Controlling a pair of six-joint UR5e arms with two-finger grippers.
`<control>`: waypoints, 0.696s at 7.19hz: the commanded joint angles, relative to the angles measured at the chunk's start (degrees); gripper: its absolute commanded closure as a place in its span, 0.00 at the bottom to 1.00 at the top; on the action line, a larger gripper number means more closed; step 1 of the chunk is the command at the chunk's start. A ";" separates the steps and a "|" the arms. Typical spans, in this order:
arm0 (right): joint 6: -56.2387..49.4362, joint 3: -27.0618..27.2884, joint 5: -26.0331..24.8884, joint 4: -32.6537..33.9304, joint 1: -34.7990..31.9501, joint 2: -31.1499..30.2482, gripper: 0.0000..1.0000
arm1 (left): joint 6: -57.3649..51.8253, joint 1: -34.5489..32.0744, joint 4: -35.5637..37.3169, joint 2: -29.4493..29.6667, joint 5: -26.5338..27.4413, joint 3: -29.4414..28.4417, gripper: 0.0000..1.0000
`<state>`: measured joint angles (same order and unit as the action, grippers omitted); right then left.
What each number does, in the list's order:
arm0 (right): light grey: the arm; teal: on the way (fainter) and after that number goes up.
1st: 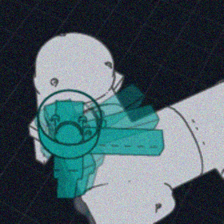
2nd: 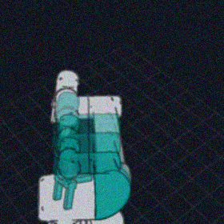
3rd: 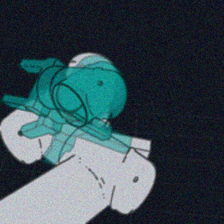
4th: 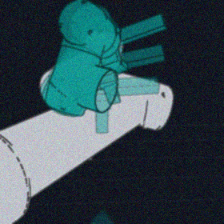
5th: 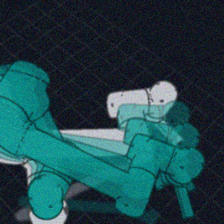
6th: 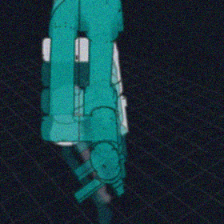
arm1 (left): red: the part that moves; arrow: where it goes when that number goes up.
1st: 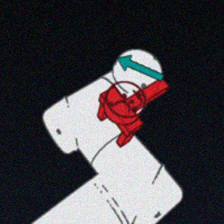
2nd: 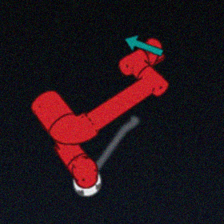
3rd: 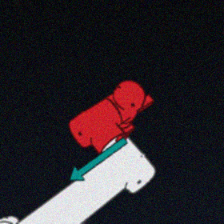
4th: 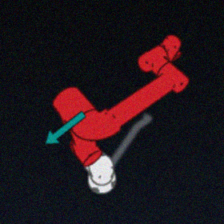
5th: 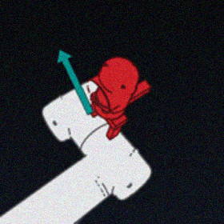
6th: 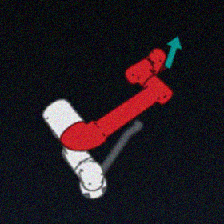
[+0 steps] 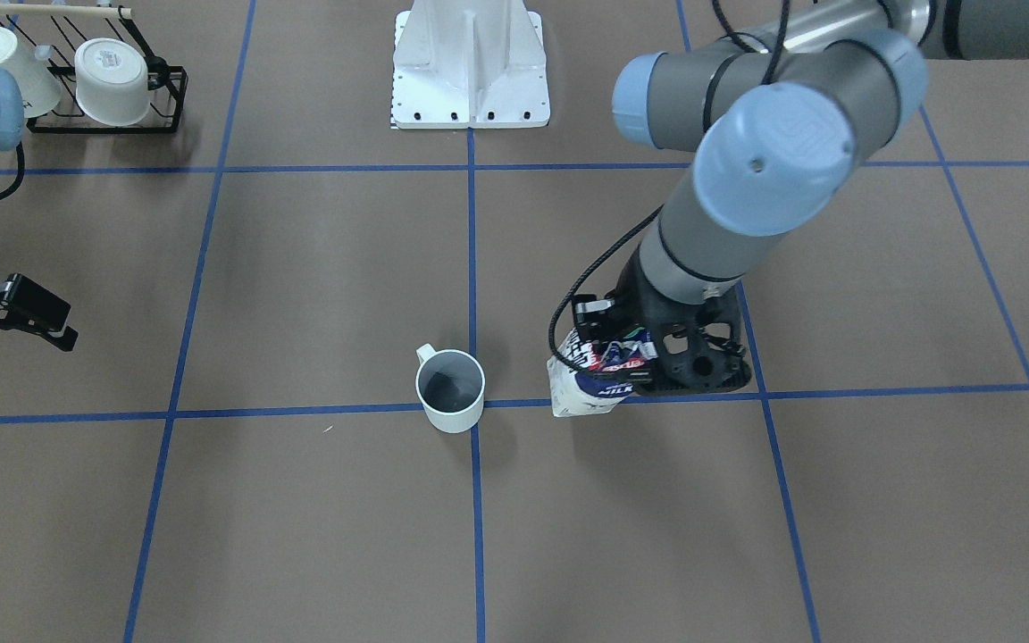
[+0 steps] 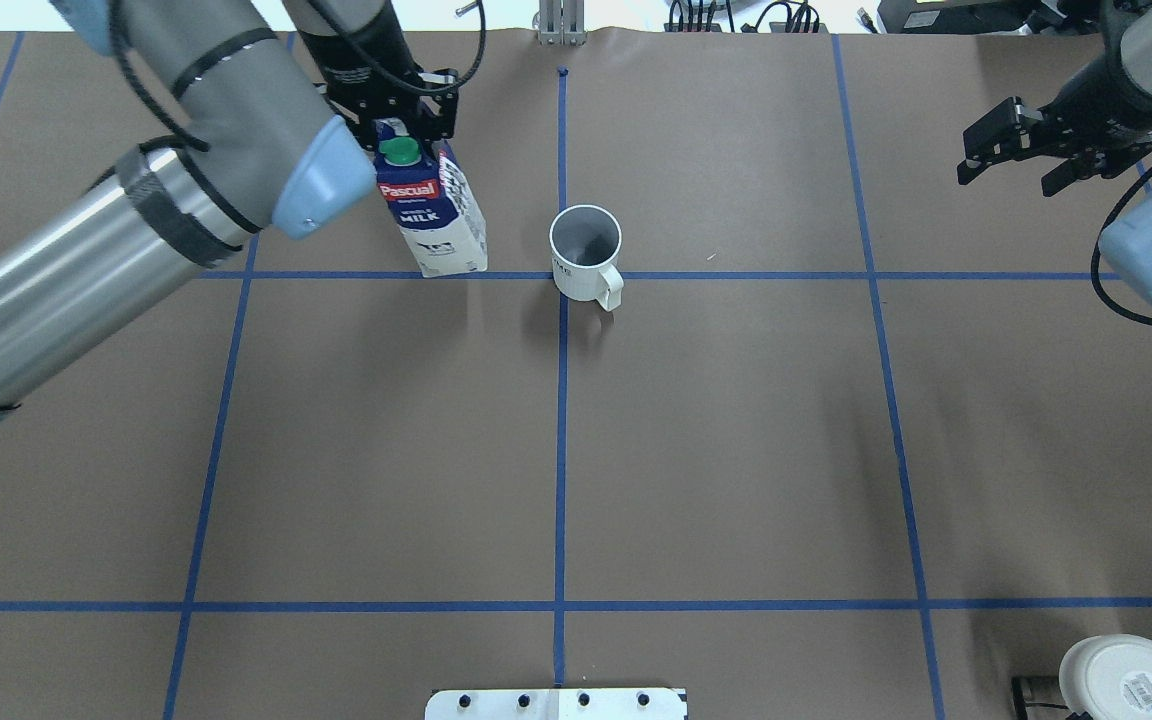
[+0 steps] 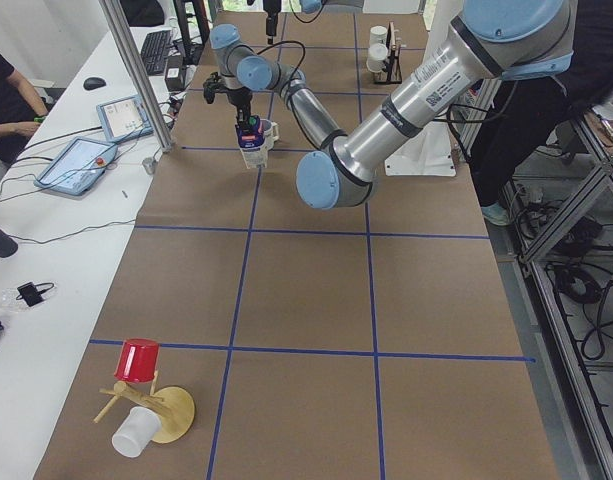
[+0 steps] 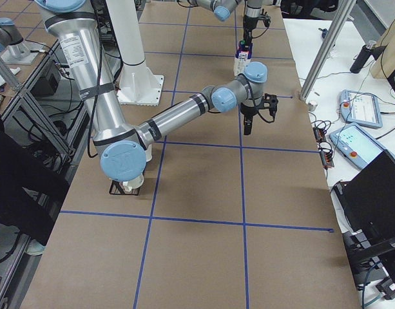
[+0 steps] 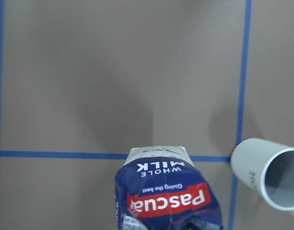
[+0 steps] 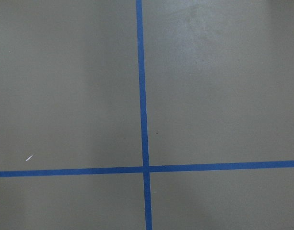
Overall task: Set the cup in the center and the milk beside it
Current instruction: 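Carry the milk carton with the left gripper beside the white mug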
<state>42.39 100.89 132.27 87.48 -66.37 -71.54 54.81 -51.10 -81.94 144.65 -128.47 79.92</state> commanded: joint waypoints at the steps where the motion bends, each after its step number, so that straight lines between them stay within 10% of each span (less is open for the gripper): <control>1: -0.03 0.01 0.00 -0.03 0.01 -0.18 0.00 | 2.93 3.10 -2.17 2.65 1.90 -3.63 1.00; 2: -0.03 -0.08 0.00 -0.03 0.01 -0.18 0.00 | 3.80 4.16 -2.52 2.92 3.56 -3.81 1.00; 4: -0.03 0.01 0.00 -0.03 0.01 -0.35 0.00 | 7.48 5.13 -6.03 2.83 5.06 -5.21 0.17; 5: -0.03 0.01 0.00 -0.03 0.01 -0.35 0.00 | 9.16 5.57 -6.39 2.92 5.59 -4.96 0.03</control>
<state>42.36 100.86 132.28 87.45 -66.36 -71.83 61.82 -46.12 -87.44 147.51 -123.83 75.01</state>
